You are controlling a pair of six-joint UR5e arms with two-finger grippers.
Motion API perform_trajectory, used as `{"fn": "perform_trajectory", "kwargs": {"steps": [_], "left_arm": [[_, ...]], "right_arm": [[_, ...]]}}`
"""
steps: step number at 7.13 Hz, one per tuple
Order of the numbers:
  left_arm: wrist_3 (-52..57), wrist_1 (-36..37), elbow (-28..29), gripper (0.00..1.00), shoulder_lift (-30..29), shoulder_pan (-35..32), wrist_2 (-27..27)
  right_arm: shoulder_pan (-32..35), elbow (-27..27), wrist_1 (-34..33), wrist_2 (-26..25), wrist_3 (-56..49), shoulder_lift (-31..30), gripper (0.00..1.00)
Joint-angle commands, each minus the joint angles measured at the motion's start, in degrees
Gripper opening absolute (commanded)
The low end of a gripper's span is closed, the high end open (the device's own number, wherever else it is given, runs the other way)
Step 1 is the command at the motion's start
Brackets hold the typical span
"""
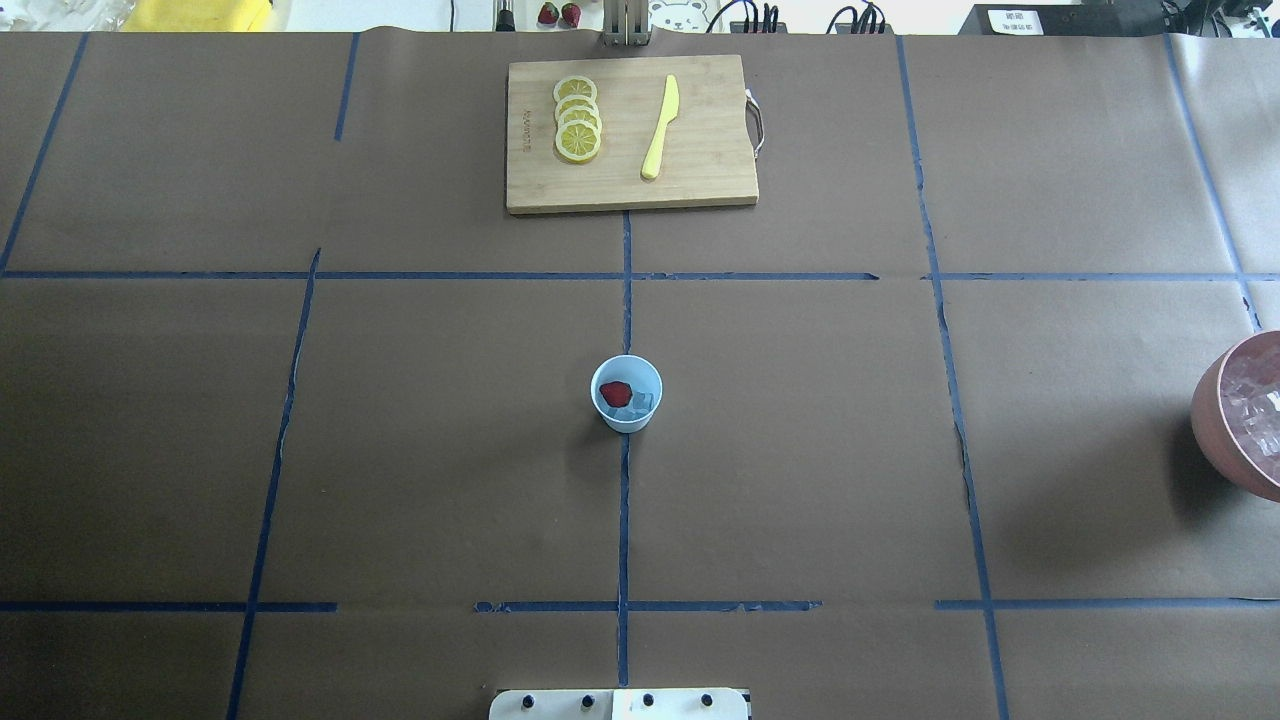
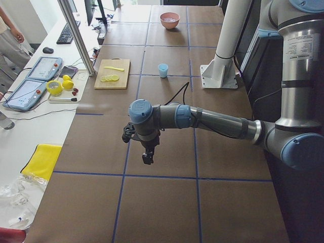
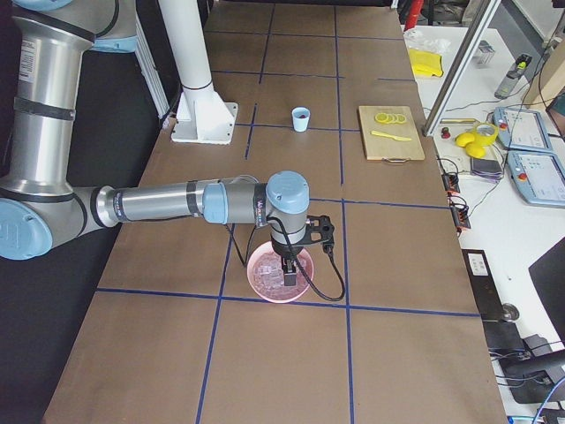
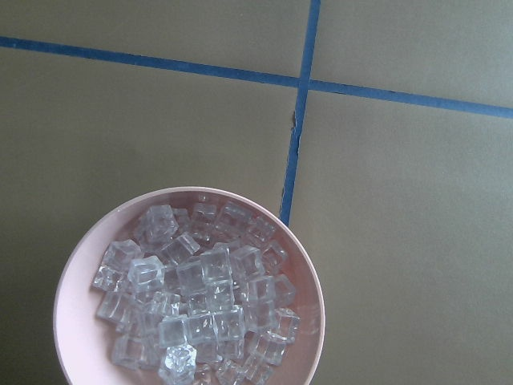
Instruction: Put ice and strawberries in cup
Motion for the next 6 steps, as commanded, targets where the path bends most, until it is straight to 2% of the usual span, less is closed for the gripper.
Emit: {"fn": "perform_trajectory", "kwargs": {"steps": [1, 6], "left_arm": [[0.1, -0.7, 1.1, 0.99, 1.1, -0.3, -1.6], [-0.5, -2.0, -1.5, 1.0, 1.7, -0.5, -1.4]], "right_arm": [[-0.1, -2.0, 0.3, -0.7, 0.0, 0.6, 1.0], [-0.1, -1.4, 0.8, 0.1, 0.0, 0.5, 1.0]]}}
